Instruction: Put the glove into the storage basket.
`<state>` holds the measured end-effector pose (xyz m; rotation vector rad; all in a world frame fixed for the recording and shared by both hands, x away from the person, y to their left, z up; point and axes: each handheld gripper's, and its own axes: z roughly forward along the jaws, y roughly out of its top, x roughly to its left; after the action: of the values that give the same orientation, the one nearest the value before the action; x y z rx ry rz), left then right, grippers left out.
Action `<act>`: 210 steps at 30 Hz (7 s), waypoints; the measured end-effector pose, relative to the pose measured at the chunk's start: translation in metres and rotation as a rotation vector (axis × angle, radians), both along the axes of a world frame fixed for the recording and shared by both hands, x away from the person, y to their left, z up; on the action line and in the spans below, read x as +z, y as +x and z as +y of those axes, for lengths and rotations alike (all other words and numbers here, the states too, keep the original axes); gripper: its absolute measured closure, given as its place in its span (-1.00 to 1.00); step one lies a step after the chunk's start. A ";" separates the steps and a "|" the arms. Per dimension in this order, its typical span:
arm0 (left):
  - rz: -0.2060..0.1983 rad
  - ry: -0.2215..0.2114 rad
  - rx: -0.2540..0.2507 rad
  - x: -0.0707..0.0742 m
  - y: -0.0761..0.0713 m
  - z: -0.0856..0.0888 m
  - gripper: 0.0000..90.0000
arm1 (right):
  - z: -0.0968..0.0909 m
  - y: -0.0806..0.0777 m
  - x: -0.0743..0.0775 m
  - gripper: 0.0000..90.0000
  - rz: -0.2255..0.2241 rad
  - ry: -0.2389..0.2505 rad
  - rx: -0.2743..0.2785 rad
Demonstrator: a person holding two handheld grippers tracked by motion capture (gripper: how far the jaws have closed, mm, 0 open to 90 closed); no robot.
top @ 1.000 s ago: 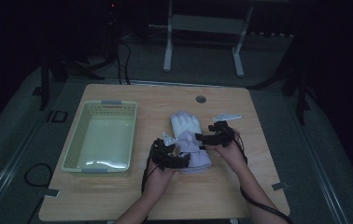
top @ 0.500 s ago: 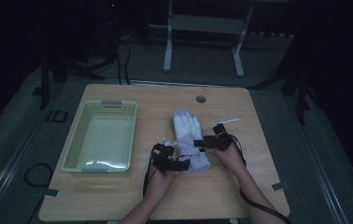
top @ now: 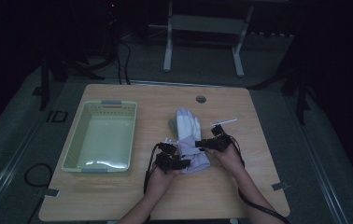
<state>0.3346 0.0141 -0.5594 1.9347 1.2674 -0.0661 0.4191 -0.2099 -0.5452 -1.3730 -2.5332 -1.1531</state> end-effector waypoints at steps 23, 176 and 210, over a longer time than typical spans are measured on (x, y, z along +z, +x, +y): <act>-0.036 0.029 -0.059 0.052 0.001 0.013 0.63 | 0.015 -0.020 0.055 0.81 -0.180 -0.033 -0.019; -0.242 0.194 0.162 0.096 -0.052 0.202 -0.98 | 0.208 -0.029 0.079 -0.67 -0.271 -0.116 0.217; -0.311 0.036 -0.169 0.069 -0.067 0.079 -0.98 | 0.096 -0.057 0.056 -0.66 -0.306 -0.099 0.177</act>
<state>0.2672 0.0931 -0.4901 1.9886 0.9059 0.1668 0.3616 -0.1140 -0.4896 -1.0290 -2.8860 -1.3068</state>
